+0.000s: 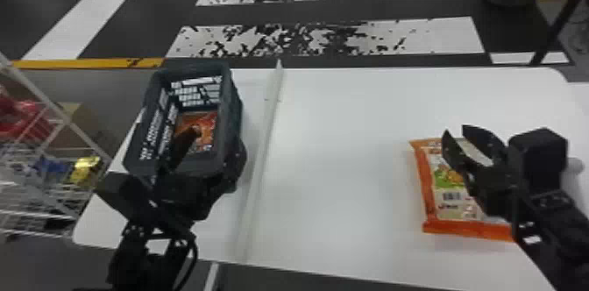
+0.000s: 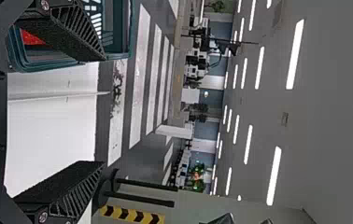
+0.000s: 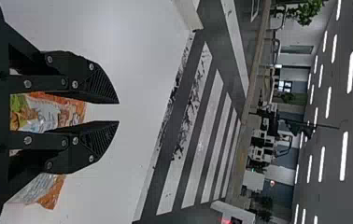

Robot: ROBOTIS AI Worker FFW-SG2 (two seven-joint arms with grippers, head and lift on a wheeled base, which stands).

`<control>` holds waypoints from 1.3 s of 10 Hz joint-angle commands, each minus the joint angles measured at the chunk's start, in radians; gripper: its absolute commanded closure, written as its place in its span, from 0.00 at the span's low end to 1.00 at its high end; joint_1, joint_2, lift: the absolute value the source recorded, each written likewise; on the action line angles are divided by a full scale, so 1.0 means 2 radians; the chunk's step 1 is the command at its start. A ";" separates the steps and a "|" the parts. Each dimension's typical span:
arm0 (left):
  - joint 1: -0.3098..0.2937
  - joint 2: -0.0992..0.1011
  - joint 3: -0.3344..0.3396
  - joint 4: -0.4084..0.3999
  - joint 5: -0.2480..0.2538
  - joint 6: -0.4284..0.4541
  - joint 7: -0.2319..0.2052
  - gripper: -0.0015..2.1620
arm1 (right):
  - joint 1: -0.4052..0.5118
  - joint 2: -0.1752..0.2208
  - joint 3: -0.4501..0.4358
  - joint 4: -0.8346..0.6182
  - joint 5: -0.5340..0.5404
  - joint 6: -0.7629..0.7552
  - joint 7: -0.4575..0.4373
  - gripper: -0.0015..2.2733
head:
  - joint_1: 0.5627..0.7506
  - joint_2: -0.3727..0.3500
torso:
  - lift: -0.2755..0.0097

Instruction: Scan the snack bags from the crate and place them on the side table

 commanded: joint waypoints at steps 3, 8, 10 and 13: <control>-0.001 0.000 -0.016 -0.005 -0.008 0.000 0.024 0.04 | 0.025 0.001 -0.099 -0.016 -0.022 0.037 0.000 0.06 | 0.70 0.56 | 0.68; -0.001 0.002 -0.023 -0.003 -0.009 0.003 0.024 0.04 | 0.006 -0.019 -0.153 0.039 -0.028 0.149 0.023 0.06 | 0.70 0.31 | 0.68; -0.001 0.002 -0.023 0.000 -0.009 0.003 0.024 0.04 | -0.012 -0.024 -0.153 0.069 -0.035 0.173 0.039 0.05 | 0.70 0.27 | 0.68; -0.001 0.002 -0.023 0.000 -0.009 0.003 0.024 0.04 | -0.049 -0.027 -0.150 0.118 -0.042 0.173 0.052 0.12 | 0.70 0.26 | 0.68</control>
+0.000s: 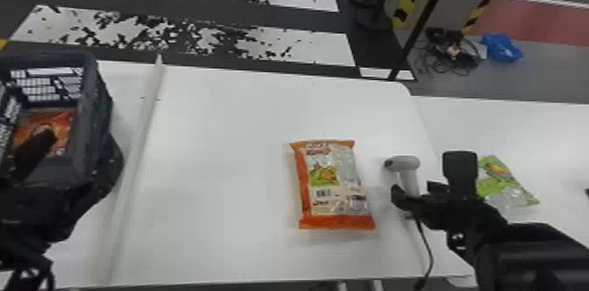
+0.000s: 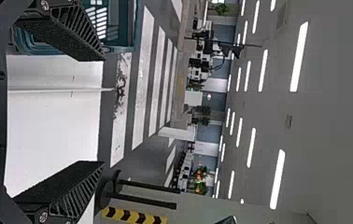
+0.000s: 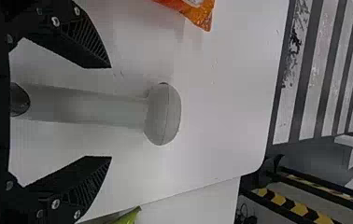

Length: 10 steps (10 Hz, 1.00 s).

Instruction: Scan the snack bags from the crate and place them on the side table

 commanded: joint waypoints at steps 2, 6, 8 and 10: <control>0.000 0.000 0.000 0.001 0.000 0.000 0.000 0.04 | -0.030 -0.005 0.003 0.033 0.002 0.006 0.019 0.49 | 0.70 0.26 | 0.68; -0.001 -0.002 0.000 0.002 0.000 0.000 0.000 0.04 | -0.036 -0.005 0.007 0.042 0.001 0.006 0.017 0.99 | 0.70 0.27 | 0.68; -0.002 -0.002 0.000 0.003 0.000 0.002 0.000 0.04 | -0.018 -0.002 -0.002 0.004 -0.005 0.016 0.015 0.99 | 0.70 0.27 | 0.68; -0.006 -0.002 -0.001 0.005 0.000 0.005 0.000 0.04 | 0.018 0.006 -0.005 -0.074 -0.010 0.049 0.012 0.99 | 0.70 0.27 | 0.68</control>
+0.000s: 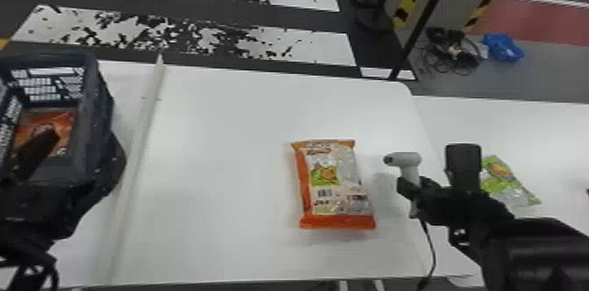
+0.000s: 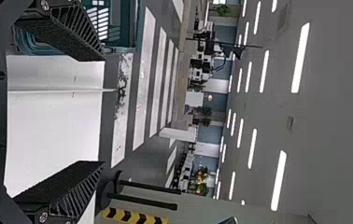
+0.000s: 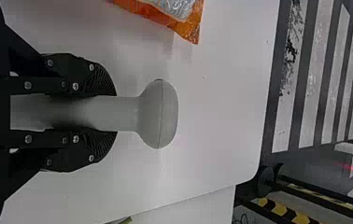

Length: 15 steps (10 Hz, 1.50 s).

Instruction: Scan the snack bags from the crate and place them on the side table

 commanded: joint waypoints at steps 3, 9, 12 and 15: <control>-0.004 0.000 -0.002 0.002 -0.001 0.003 0.000 0.04 | 0.067 0.017 0.005 -0.144 -0.001 0.078 0.003 0.99 | 0.70 0.33 | 0.68; -0.004 0.001 -0.004 0.002 -0.001 0.003 0.000 0.04 | 0.110 0.017 0.090 -0.264 0.014 0.176 0.008 0.99 | 0.70 0.51 | 0.68; -0.001 0.002 -0.004 0.001 -0.001 0.003 0.000 0.04 | 0.114 0.017 0.136 -0.276 0.041 0.188 0.003 0.99 | 0.70 0.61 | 0.68; -0.001 0.002 -0.004 0.002 -0.001 0.003 0.000 0.04 | 0.110 0.017 0.144 -0.270 0.058 0.185 -0.004 0.99 | 0.70 0.63 | 0.68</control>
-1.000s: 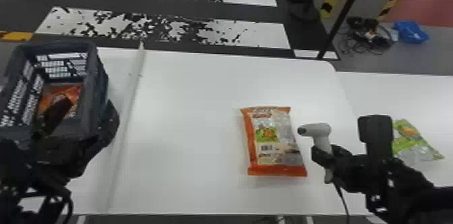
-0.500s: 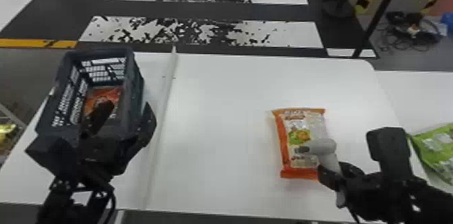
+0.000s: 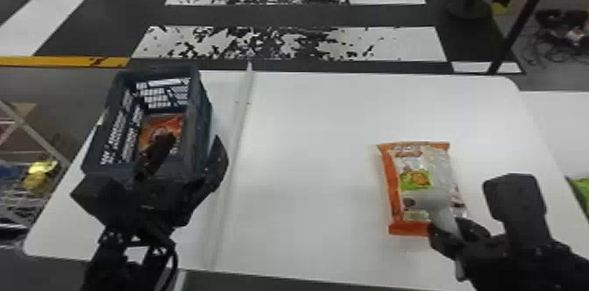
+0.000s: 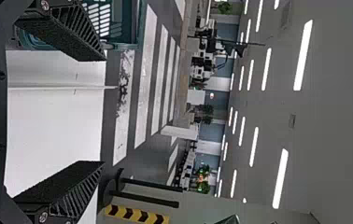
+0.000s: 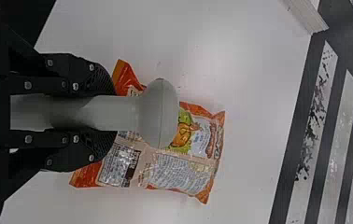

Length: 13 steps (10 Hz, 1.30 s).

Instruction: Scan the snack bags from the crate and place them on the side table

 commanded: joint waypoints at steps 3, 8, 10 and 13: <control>0.000 -0.001 0.000 0.001 0.000 0.000 0.000 0.04 | -0.001 0.001 0.001 0.004 0.002 -0.004 -0.001 0.99 | 0.70 0.62 | 0.68; 0.002 -0.001 -0.001 0.001 0.000 -0.001 -0.002 0.04 | -0.029 0.001 -0.102 0.064 -0.036 -0.070 -0.002 0.99 | 0.70 0.53 | 0.68; 0.002 -0.002 -0.002 0.001 0.000 -0.001 -0.002 0.04 | -0.052 -0.001 -0.129 0.122 -0.044 -0.109 -0.002 0.99 | 0.70 0.43 | 0.68; 0.003 -0.001 -0.002 0.000 0.000 -0.001 -0.002 0.04 | -0.095 -0.007 -0.138 0.211 -0.047 -0.139 -0.002 0.99 | 0.70 0.35 | 0.68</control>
